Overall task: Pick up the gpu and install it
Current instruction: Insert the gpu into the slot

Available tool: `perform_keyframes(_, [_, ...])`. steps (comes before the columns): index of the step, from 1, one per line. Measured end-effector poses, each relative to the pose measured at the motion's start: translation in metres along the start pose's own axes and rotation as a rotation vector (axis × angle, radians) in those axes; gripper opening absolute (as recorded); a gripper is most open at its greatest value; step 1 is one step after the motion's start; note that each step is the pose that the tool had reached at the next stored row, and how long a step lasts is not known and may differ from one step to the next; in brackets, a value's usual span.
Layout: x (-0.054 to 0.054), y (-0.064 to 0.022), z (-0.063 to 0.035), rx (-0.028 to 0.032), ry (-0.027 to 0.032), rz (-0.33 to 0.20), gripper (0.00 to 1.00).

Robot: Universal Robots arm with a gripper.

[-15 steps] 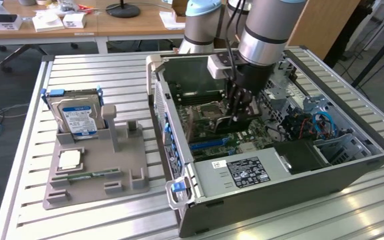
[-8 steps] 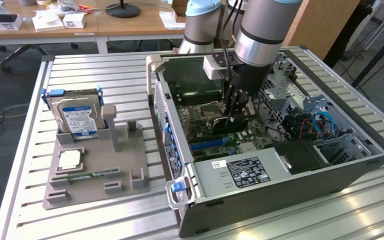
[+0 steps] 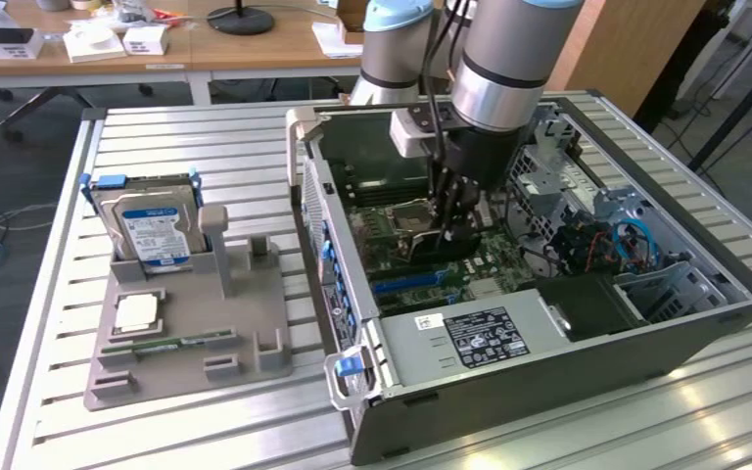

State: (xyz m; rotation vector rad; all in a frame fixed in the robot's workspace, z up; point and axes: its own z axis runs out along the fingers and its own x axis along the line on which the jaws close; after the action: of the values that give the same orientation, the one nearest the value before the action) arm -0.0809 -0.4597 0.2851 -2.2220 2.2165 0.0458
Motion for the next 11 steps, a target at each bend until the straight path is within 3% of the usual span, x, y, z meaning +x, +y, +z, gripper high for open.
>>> perform_keyframes(11, [0.0,0.0012,0.0103,0.0,0.0001,0.0,0.26])
